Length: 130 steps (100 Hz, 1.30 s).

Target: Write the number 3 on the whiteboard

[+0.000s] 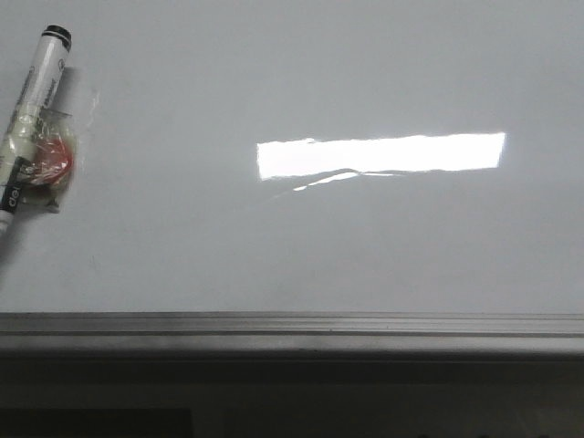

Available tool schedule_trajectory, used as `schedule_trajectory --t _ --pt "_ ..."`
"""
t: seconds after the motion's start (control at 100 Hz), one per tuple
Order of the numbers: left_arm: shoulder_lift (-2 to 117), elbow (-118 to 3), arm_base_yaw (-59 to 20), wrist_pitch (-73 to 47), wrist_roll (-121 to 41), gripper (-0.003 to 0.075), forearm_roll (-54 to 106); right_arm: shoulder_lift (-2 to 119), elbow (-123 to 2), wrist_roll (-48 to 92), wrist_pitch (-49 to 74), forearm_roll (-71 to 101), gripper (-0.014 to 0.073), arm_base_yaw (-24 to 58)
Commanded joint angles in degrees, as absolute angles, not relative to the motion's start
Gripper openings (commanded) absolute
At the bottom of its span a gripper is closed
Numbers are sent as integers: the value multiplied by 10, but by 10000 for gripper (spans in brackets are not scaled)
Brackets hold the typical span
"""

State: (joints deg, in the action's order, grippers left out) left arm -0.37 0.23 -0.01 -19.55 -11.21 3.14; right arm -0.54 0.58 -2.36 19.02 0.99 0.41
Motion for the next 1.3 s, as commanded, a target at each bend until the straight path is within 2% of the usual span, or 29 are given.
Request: schedule_trajectory --t 0.0,0.48,0.72,0.98,1.09,1.29 --pt "-18 21 2 -170 -112 -20 33 -14 20 -23 181 9 -66 0" --pt "-18 21 2 -169 -112 -20 0 -14 20 -24 181 10 -66 0" --pt "-18 21 2 -166 -112 -20 -48 -14 20 -24 181 87 -66 0" --pt "-18 21 2 -66 -112 -20 30 -14 20 -24 174 87 -66 0" --pt "-18 21 2 -48 -112 -20 30 -14 20 -24 135 106 -66 0" --pt "-18 21 2 -48 -112 -20 30 -14 20 -24 -31 199 -66 0"
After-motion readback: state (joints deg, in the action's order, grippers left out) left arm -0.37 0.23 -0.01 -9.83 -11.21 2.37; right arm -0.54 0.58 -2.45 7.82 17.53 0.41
